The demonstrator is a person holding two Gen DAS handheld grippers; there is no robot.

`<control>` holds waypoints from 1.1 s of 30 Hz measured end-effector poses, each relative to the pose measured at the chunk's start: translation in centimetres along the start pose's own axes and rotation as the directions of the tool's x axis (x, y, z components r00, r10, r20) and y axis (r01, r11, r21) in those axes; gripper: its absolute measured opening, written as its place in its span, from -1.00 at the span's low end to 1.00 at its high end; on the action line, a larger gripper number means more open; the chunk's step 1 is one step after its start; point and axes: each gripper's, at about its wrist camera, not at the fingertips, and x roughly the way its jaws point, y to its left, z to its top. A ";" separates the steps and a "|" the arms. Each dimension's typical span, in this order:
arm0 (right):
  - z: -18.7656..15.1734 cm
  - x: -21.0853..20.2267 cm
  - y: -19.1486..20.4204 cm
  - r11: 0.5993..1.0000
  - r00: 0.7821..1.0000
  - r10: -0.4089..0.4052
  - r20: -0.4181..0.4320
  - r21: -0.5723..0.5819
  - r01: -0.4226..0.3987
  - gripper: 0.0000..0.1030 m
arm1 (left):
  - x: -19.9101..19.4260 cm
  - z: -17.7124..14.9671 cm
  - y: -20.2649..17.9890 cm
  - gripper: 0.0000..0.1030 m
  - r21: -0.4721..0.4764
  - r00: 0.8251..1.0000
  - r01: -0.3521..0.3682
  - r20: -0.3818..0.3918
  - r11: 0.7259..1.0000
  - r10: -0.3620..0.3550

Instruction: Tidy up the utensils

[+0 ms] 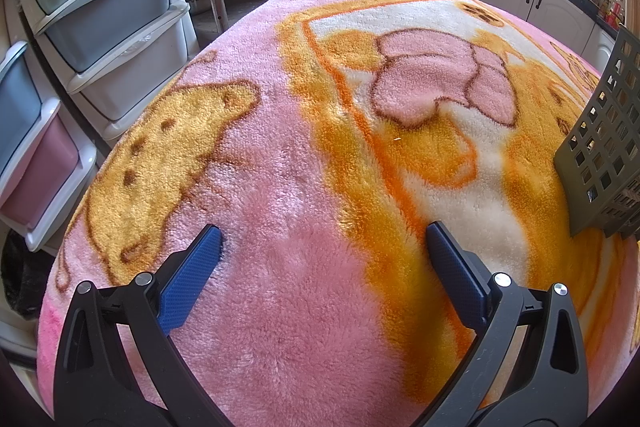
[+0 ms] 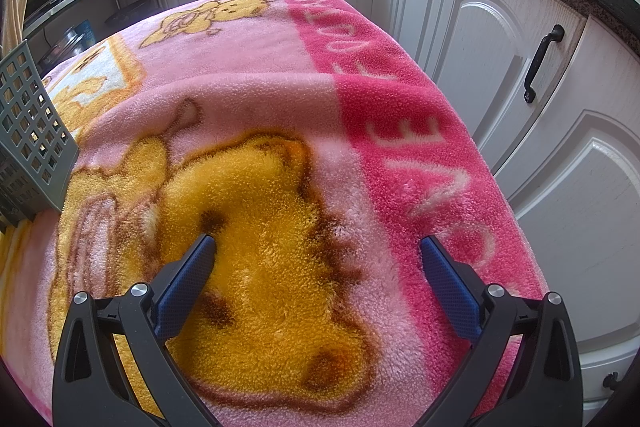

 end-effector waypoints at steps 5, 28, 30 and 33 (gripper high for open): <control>0.0 0.1 0.0 1.000 1.000 0.000 0.000 0.000 0.000 0.91 | 0.0 0.0 0.1 0.81 0.000 1.000 -0.001 0.000 1.000 0.001; 0.1 0.1 0.0 1.000 1.000 0.000 0.000 0.000 0.000 0.91 | 0.2 0.1 -0.4 0.83 0.004 1.000 -0.013 -0.003 1.000 0.013; 0.0 0.0 0.0 1.000 1.000 0.000 0.000 0.000 0.000 0.91 | 0.2 0.2 -0.3 0.83 0.001 1.000 -0.009 -0.003 1.000 0.009; 0.0 0.1 -0.1 1.000 1.000 0.000 0.000 0.000 0.000 0.91 | 0.1 0.2 -0.5 0.83 0.001 1.000 -0.008 -0.003 1.000 0.008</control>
